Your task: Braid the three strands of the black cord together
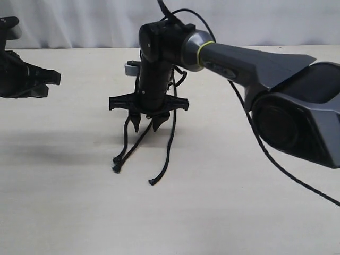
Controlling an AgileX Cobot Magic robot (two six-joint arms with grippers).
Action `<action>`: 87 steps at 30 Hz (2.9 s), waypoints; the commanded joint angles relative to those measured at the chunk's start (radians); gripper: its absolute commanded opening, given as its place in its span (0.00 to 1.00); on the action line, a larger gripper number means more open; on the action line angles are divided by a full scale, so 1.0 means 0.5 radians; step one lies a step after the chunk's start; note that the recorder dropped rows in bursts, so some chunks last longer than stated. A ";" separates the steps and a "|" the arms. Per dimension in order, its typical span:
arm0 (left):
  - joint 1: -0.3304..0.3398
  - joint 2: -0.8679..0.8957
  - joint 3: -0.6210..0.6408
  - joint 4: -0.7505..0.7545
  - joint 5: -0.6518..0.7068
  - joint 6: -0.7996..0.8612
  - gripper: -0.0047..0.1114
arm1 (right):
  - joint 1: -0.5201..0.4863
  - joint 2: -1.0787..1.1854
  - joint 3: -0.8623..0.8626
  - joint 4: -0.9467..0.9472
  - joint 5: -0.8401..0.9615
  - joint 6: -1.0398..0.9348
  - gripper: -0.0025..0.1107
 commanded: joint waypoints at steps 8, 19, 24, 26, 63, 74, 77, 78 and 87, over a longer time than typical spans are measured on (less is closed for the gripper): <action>0.001 -0.017 0.006 -0.019 -0.010 0.008 0.04 | 0.053 0.022 0.108 -0.016 -0.068 0.086 0.06; -0.177 0.068 0.006 -0.074 -0.028 0.065 0.04 | -0.194 -0.279 0.128 -0.091 0.018 -0.409 0.06; -0.336 0.129 0.006 -0.061 -0.097 0.065 0.04 | -0.248 -0.252 0.303 -0.225 0.018 -0.436 0.06; -0.360 0.144 0.006 -0.061 -0.117 0.065 0.04 | -0.251 -0.234 0.371 -0.252 0.018 -0.436 0.06; -0.305 0.022 0.006 -0.008 -0.158 0.065 0.04 | 0.049 -0.372 0.698 0.645 -0.861 -0.229 0.06; -0.300 0.014 0.006 0.053 -0.137 0.065 0.04 | 0.143 -0.173 0.698 0.575 -0.991 -0.126 0.06; -0.300 0.014 0.006 0.053 -0.137 0.065 0.04 | 0.139 -0.186 0.698 0.273 -0.720 0.098 0.06; -0.300 0.014 0.006 0.053 -0.137 0.065 0.04 | 0.139 -0.192 0.698 0.217 -0.677 0.123 0.06; -0.300 0.009 0.006 0.063 -0.076 0.065 0.04 | -0.009 -0.468 0.698 0.207 -0.647 0.009 0.35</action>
